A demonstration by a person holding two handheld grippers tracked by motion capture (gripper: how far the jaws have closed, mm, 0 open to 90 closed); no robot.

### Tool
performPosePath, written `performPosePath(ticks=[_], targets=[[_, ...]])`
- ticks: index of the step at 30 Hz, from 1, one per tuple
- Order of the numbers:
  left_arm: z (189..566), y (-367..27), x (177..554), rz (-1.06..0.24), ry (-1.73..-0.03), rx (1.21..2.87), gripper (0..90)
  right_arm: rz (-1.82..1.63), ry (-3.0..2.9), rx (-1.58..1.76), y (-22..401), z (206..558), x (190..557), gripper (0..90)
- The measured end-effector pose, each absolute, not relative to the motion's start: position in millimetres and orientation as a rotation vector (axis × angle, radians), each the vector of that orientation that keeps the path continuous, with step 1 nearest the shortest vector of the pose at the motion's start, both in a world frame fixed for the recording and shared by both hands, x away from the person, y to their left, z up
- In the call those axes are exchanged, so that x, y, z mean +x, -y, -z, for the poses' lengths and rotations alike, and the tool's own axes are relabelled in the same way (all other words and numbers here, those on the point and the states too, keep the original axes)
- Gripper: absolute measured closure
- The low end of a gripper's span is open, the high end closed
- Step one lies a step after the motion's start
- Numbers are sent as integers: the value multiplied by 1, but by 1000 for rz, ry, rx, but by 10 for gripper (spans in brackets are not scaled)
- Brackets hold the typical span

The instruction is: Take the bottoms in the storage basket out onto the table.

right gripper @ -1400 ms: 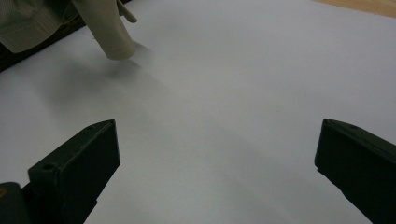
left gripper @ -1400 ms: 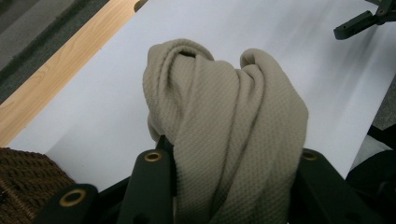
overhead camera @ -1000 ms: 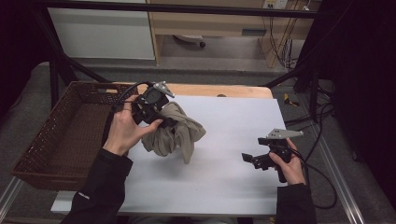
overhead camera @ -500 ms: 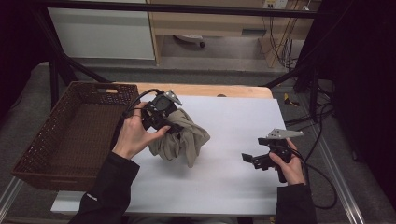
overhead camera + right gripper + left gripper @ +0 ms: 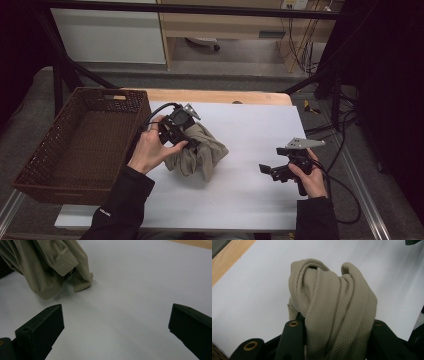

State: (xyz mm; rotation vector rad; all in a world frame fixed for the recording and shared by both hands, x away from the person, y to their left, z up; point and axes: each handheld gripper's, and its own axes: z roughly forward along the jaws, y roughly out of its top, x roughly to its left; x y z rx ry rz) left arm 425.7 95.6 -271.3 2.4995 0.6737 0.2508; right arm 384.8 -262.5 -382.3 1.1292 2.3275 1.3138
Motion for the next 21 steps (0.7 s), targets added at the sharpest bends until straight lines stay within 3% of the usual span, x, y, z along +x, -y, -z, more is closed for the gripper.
performPosePath(ticks=[21], targets=[[297, -86, 426, -222, -664, 2512, 626, -1312, -2330, 1125, 262, 383, 385, 7]])
